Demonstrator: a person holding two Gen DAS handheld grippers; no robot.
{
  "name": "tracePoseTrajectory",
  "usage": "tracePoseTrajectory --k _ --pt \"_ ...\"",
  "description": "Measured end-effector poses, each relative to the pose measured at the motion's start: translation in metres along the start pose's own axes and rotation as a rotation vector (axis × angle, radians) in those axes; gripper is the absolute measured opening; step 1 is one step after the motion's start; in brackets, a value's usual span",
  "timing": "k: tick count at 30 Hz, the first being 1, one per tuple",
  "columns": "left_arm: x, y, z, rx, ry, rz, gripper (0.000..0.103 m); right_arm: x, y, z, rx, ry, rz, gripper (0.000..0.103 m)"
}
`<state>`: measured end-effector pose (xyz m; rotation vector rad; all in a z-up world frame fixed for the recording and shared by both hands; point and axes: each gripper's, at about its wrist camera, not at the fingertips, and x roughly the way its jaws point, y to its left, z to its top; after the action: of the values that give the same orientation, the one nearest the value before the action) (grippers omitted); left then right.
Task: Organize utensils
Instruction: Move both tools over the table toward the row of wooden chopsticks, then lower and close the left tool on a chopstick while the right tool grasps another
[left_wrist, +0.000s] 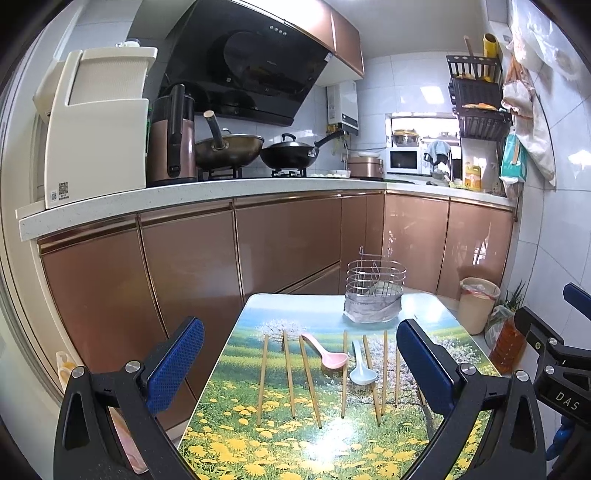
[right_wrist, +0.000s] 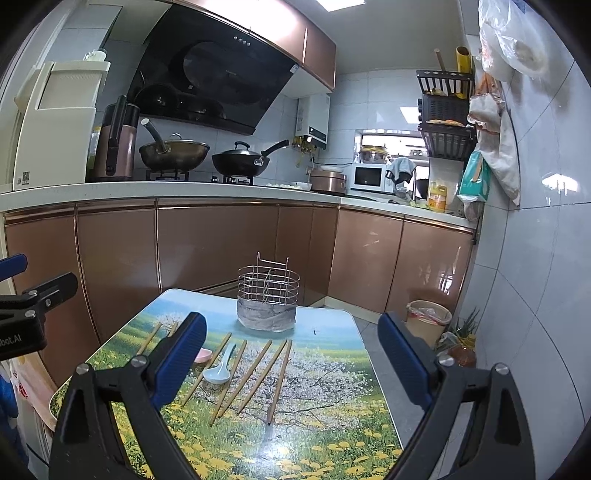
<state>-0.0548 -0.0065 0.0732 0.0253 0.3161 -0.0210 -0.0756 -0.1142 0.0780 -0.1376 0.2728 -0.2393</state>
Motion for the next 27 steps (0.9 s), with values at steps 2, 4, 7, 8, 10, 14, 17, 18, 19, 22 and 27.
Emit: tracePoseTrajectory --k 2,4,7,8,10,14,17,18,19,22,27 --pt "0.005 -0.001 0.000 0.009 0.013 0.007 0.103 0.004 -0.001 -0.001 0.003 0.003 0.004 0.094" --pt "0.011 -0.002 0.000 0.018 0.026 0.016 0.103 0.008 -0.002 -0.003 0.008 0.006 0.007 0.094" --pt "0.021 -0.002 -0.001 0.025 0.048 0.022 0.103 0.016 -0.005 -0.006 0.019 0.012 0.021 0.094" --pt "0.025 -0.002 -0.002 0.029 0.059 0.024 0.103 0.021 -0.006 -0.007 0.026 0.021 0.031 0.094" --pt "0.033 -0.003 -0.003 0.039 0.076 0.030 0.103 0.030 -0.007 -0.009 0.029 0.037 0.042 0.094" --pt "0.051 -0.004 -0.004 0.051 0.111 0.032 0.103 0.049 -0.008 -0.014 0.030 0.075 0.056 0.094" --pt "0.067 -0.003 -0.005 0.057 0.141 0.031 0.103 0.064 -0.009 -0.014 0.035 0.104 0.057 0.094" --pt "0.071 -0.002 -0.005 0.056 0.149 0.029 0.103 0.069 -0.009 -0.014 0.035 0.114 0.057 0.094" --pt "0.076 -0.001 -0.005 0.056 0.158 0.029 0.103 0.075 -0.009 -0.014 0.036 0.125 0.058 0.094" --pt "0.093 0.001 -0.005 0.058 0.186 0.027 0.103 0.093 -0.010 -0.014 0.037 0.156 0.059 0.094" --pt "0.122 0.007 -0.004 0.058 0.238 0.024 0.103 0.121 -0.009 -0.010 0.026 0.197 0.071 0.094"
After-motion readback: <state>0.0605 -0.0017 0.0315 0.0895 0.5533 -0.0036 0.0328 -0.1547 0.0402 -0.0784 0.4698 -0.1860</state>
